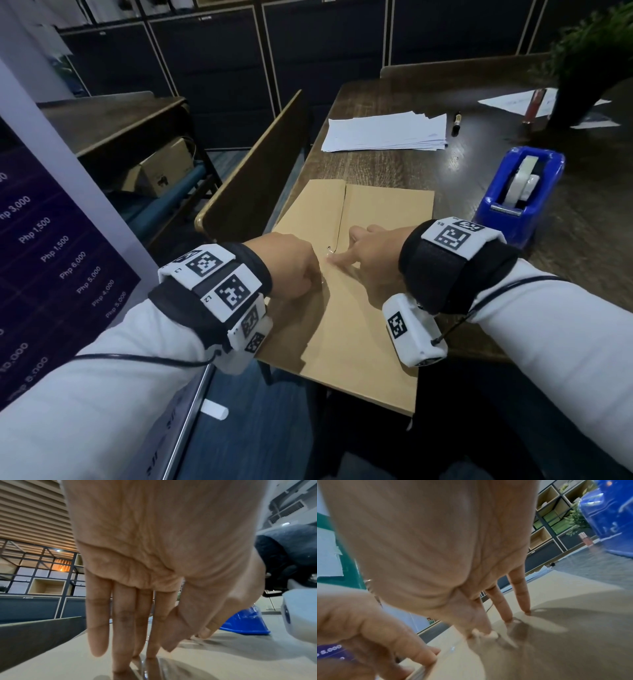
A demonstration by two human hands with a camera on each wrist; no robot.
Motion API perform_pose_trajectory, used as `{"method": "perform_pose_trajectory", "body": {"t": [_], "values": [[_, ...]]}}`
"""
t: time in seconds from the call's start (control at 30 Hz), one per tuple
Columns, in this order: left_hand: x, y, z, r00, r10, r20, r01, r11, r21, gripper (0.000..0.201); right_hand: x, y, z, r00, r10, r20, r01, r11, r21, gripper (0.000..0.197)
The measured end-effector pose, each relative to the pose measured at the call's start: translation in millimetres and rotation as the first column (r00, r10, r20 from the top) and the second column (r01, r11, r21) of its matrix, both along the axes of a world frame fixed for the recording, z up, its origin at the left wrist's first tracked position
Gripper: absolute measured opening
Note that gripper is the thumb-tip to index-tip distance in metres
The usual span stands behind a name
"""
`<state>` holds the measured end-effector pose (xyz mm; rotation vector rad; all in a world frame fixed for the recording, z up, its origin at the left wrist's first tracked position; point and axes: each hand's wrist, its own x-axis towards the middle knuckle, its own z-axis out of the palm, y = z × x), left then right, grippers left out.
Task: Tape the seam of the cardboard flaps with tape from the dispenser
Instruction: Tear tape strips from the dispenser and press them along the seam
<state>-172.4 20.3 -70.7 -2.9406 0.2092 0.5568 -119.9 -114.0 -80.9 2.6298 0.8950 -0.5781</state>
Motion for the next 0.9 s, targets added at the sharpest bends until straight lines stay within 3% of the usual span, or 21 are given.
{"method": "perform_pose_trajectory", "body": {"t": [0.17, 0.33, 0.43, 0.53, 0.67, 0.9], "values": [[-0.1, -0.1, -1.3, 0.999, -0.04, 0.025, 0.039, 0.999, 0.038, 0.051, -0.5, 2.1, 7.8, 0.999, 0.044, 0.022, -0.042, 0.996, -0.073, 0.071], [0.3, -6.2, -4.7, 0.998, -0.054, -0.008, 0.055, 0.99, 0.129, 0.05, 2.4, -3.7, 10.3, 0.997, 0.073, -0.002, -0.073, 0.997, -0.017, 0.057], [0.2, -6.9, -6.4, 0.997, -0.077, 0.001, 0.076, 0.986, 0.149, 0.05, -2.1, -9.3, 11.7, 0.997, 0.066, -0.036, -0.064, 0.996, 0.055, 0.058], [3.8, -9.2, -5.9, 0.997, -0.077, -0.002, 0.076, 0.984, 0.162, 0.045, -1.8, -6.0, 9.4, 0.997, 0.068, -0.033, -0.067, 0.997, 0.028, 0.058], [7.4, -6.5, -7.5, 1.0, -0.018, 0.01, 0.017, 0.996, 0.088, 0.04, -4.1, -1.1, 12.1, 0.996, 0.085, -0.026, -0.085, 0.996, -0.037, 0.076], [7.6, -0.9, -9.6, 0.999, 0.023, -0.022, -0.022, 0.999, 0.039, 0.036, -5.4, -2.3, 17.9, 0.989, 0.143, -0.023, -0.144, 0.989, -0.038, 0.05]]}}
